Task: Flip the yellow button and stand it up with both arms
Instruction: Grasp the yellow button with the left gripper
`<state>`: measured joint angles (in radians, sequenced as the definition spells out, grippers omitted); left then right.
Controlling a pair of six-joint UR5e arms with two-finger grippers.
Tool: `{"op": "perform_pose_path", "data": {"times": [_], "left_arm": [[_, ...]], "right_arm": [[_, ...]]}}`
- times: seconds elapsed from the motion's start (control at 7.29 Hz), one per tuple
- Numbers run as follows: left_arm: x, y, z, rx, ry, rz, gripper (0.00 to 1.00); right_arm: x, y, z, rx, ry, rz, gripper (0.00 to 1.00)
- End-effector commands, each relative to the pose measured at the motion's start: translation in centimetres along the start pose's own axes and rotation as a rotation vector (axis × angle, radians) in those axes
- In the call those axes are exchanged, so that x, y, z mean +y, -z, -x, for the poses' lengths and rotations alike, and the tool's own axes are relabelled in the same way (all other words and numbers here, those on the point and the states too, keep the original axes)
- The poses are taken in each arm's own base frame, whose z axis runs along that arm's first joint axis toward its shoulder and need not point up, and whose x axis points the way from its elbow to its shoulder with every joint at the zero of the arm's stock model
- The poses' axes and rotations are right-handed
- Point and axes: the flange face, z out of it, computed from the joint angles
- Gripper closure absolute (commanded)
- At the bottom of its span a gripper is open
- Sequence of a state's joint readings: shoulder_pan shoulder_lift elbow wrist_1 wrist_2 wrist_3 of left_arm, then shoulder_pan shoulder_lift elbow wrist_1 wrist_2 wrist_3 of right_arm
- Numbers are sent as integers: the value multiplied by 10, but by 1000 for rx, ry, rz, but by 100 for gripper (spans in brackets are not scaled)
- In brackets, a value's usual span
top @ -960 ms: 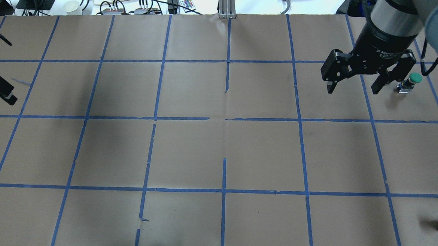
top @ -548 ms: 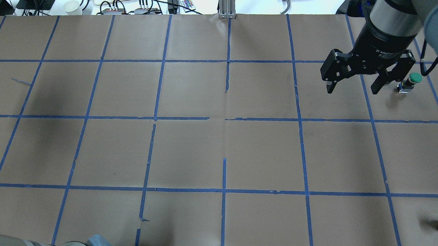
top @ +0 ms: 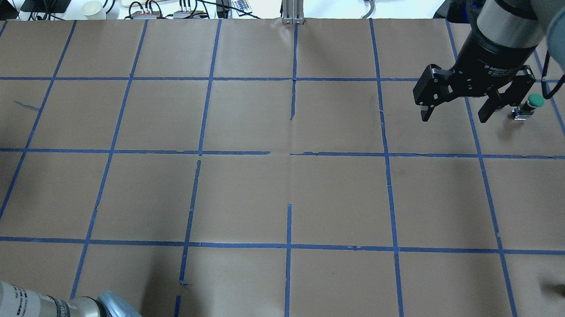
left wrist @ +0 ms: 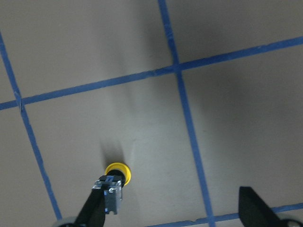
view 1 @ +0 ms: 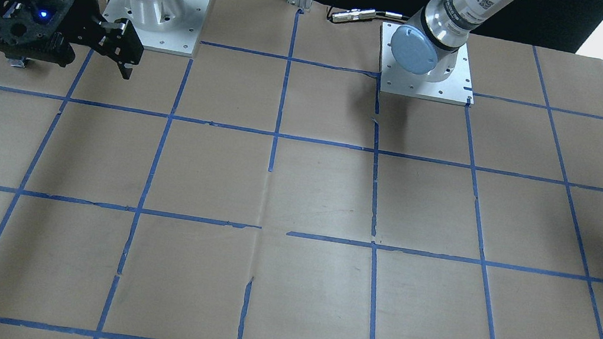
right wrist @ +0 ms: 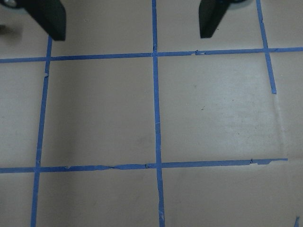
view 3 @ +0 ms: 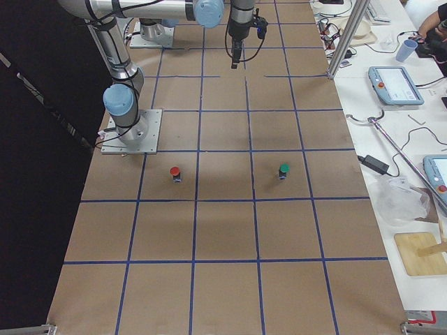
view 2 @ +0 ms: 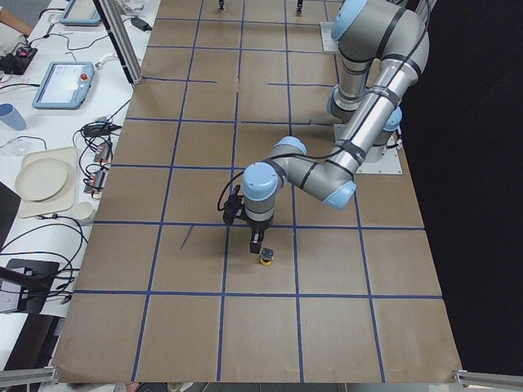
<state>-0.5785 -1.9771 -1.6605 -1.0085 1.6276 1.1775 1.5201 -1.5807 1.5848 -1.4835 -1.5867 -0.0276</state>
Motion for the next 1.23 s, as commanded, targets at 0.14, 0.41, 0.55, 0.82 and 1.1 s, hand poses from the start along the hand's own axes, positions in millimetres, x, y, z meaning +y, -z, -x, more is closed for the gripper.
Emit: {"op": "perform_pose_path", "data": {"times": [0.14, 0.41, 0.55, 0.82, 1.1], "left_arm": [[11, -36, 10, 17, -26, 11, 0], [21, -46, 14, 37, -8, 20, 0], [26, -51, 16, 44, 3, 23, 0], [27, -56, 12, 58, 2, 25, 10], [27, -55, 12, 59, 1, 22, 41]], "right_arm": [[1, -2, 0, 1, 3, 4, 0], [1, -2, 0, 1, 5, 4, 0], [1, -2, 0, 1, 5, 4, 0], [0, -2, 0, -1, 5, 5, 0], [0, -2, 0, -1, 6, 5, 0]]}}
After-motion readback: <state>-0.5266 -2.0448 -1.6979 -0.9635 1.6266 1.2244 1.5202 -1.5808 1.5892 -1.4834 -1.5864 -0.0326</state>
